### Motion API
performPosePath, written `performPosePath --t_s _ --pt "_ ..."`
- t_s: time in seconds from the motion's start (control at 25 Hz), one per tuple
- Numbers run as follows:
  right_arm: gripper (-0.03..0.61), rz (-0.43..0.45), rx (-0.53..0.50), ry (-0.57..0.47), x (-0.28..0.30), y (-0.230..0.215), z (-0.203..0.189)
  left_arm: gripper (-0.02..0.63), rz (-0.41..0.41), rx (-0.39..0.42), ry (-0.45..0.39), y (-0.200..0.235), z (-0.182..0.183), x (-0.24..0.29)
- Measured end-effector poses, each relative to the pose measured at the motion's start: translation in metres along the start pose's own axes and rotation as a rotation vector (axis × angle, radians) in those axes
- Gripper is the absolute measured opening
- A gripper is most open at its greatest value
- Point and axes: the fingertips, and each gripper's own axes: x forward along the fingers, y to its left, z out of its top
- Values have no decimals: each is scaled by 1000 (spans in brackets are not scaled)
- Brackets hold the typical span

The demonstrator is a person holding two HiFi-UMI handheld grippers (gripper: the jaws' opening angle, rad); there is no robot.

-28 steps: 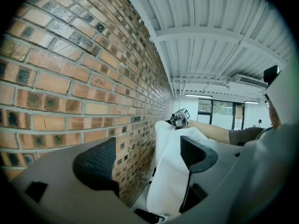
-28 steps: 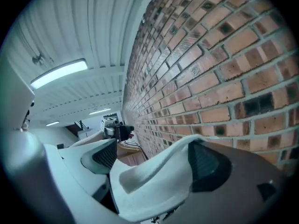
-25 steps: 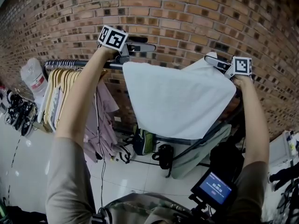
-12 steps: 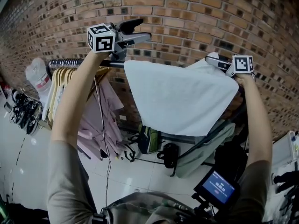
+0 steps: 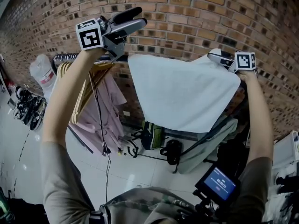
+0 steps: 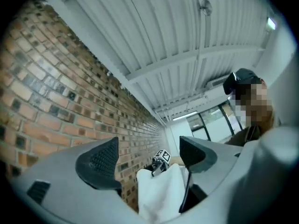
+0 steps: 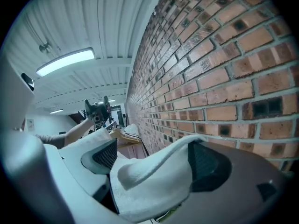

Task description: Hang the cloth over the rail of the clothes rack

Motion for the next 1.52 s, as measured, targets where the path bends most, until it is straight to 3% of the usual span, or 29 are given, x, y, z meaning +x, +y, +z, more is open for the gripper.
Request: performPosePath --t_s 0.12,0.16,0.28,0.4,0.48,0.6,0.8,1.04,1.12,1.2,1.28,1.4,1.52 --pt "482 8 5 0 0 2 -1 426 35 -181 -73 -22 -27 -23" --pt "482 23 8 1 2 6 -2 423 17 -202 -77 -35 -35 -32" --pt "482 23 -2 12 4 9 -5 416 -76 -138 0 -86 -60 -56" --pt "482 0 -7 18 3 4 -4 416 -91 -92 141 -110 -111 -78" --pt "482 -10 1 23 3 3 -3 416 -71 -141 190 -106 -146 -91" --pt "482 77 44 15 11 17 -5 416 5 -211 208 -77 -177 -110" --pt "482 99 49 8 12 21 -6 416 68 -286 188 -35 -191 -121" --pt "482 23 29 15 2 7 -6 413 -123 -351 200 -62 -191 -96" --pt "482 14 15 22 1 5 -6 330 -144 -362 213 -65 -196 -92" --pt "482 45 23 19 4 10 -6 314 -145 -369 203 -63 -198 -89" --pt "482 71 43 14 6 15 -7 233 -141 -371 185 -59 -197 -87" --pt "482 53 30 21 6 11 -9 18 -139 -378 175 -55 -195 -88" --pt "482 71 30 12 6 14 -6 17 -143 -385 177 -53 -194 -91"
